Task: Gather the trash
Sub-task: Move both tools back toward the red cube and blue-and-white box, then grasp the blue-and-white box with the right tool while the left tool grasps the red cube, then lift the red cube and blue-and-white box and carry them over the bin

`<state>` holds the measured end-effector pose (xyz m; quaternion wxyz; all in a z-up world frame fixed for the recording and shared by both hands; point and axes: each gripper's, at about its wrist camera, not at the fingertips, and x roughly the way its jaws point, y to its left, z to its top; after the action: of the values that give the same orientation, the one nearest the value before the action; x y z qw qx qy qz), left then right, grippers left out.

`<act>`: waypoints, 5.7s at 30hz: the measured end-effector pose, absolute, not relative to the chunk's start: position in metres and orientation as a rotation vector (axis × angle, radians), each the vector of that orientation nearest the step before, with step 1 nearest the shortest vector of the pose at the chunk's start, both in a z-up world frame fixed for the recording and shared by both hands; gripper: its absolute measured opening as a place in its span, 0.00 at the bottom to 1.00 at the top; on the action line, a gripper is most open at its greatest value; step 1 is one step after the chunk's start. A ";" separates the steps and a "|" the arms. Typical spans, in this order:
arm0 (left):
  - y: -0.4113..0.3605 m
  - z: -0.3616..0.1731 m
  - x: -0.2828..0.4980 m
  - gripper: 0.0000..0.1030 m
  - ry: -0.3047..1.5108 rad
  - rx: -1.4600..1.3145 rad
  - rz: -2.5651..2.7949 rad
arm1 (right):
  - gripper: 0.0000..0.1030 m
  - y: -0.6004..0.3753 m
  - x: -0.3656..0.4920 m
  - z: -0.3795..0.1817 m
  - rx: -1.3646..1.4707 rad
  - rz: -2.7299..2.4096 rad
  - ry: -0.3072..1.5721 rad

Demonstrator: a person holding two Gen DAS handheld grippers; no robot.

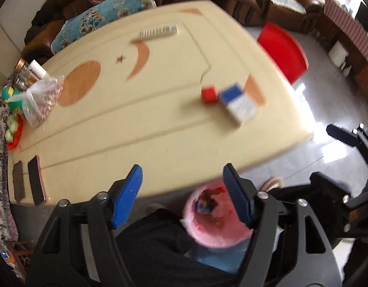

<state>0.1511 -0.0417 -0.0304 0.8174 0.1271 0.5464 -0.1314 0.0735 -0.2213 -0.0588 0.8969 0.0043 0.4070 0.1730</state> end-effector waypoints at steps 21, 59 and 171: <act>-0.121 -0.100 0.275 0.67 1.354 0.260 -0.275 | 0.76 -0.249 0.159 -0.099 0.037 0.318 0.908; -0.110 -0.175 0.314 0.65 1.475 0.158 -0.272 | 0.67 -0.208 0.204 -0.212 -0.099 0.234 0.948; -0.022 -0.174 0.012 0.29 1.177 0.185 -0.429 | 0.60 -0.164 -0.035 -0.139 -0.101 0.233 0.878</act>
<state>0.0116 -0.0221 -0.1739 0.8061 0.0866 0.5500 -0.2006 -0.0348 -0.1644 -0.1387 0.8974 -0.0487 0.4239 0.1125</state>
